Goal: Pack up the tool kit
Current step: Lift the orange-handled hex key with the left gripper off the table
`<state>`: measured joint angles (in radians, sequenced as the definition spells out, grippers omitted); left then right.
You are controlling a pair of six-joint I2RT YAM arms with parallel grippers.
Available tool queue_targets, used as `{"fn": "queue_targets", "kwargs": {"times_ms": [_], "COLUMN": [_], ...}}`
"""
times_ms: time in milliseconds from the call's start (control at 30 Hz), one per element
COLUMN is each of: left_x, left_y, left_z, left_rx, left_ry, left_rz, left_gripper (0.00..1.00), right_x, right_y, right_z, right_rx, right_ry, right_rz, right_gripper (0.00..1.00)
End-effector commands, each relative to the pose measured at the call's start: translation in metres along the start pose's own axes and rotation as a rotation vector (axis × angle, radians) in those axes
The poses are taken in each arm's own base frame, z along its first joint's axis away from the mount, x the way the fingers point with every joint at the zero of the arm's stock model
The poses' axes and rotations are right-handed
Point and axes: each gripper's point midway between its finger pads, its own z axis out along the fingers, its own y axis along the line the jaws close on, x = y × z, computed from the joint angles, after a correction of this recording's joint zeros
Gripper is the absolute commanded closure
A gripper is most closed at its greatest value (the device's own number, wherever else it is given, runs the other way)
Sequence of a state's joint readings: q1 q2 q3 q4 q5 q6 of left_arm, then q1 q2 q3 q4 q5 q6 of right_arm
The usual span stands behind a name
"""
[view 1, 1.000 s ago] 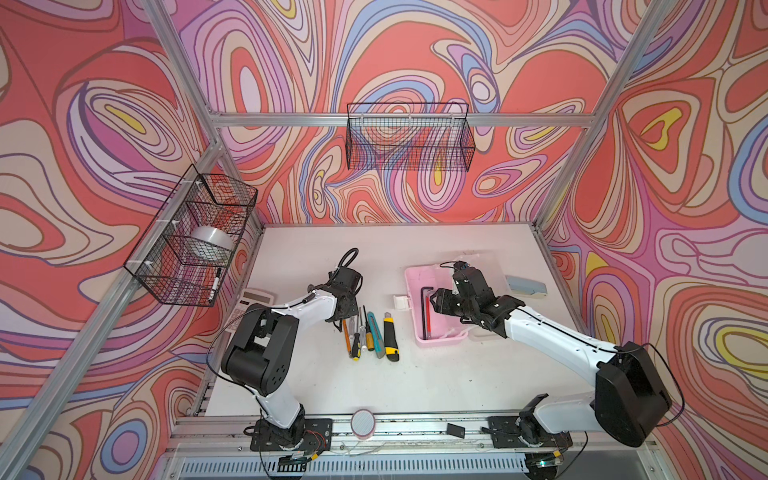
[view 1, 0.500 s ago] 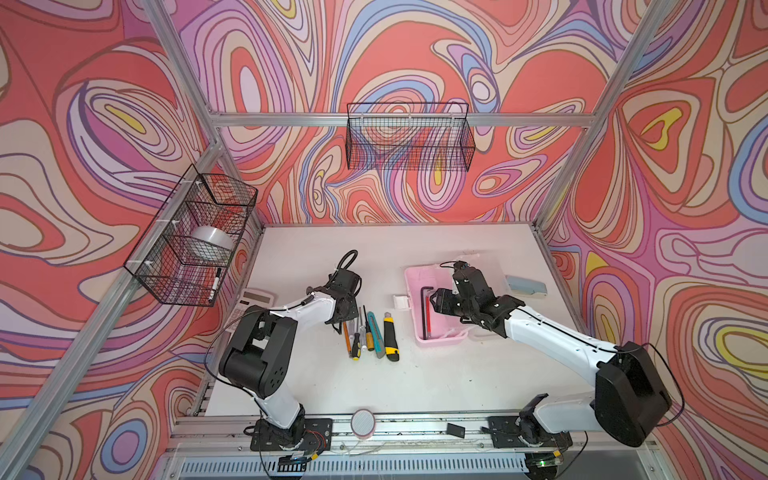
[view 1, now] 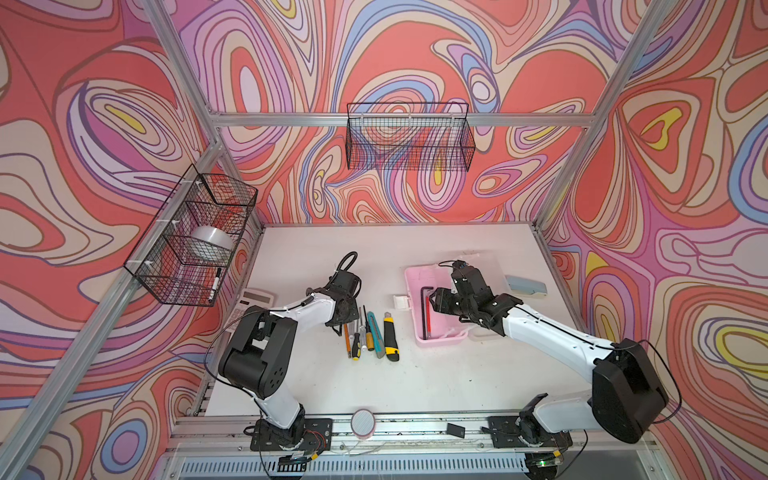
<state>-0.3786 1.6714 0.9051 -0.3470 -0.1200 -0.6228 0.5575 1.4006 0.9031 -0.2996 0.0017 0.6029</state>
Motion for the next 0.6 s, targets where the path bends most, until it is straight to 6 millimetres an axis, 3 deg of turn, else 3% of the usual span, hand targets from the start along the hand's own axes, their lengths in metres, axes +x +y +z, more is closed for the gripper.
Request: {"fn": "queue_targets", "kwargs": {"times_ms": [0,167,267,567], "left_x": [0.007,0.005,0.000,-0.040], "left_y": [0.006,0.004,0.004,0.007], "left_z": [0.007,0.009,0.006,-0.040], "left_rx": [-0.023,-0.026,-0.032,-0.072], "left_ry": [0.028,0.032,0.022,-0.109], "left_rz": [-0.006,0.002,0.011,0.042], "left_gripper": [0.91,1.00,1.00,1.00], "right_x": [-0.010,-0.011,-0.012,-0.016], "right_y": [0.005,0.004,0.004,0.004], "right_z": [0.001,0.003,0.003,-0.001], "right_rx": [-0.003,0.005,0.009,0.009], "right_ry": [-0.016,-0.015,-0.016,-0.035], "right_rz": [-0.012,-0.017,-0.017,-0.014], "right_gripper": [0.39,0.39,0.39,0.39]}}
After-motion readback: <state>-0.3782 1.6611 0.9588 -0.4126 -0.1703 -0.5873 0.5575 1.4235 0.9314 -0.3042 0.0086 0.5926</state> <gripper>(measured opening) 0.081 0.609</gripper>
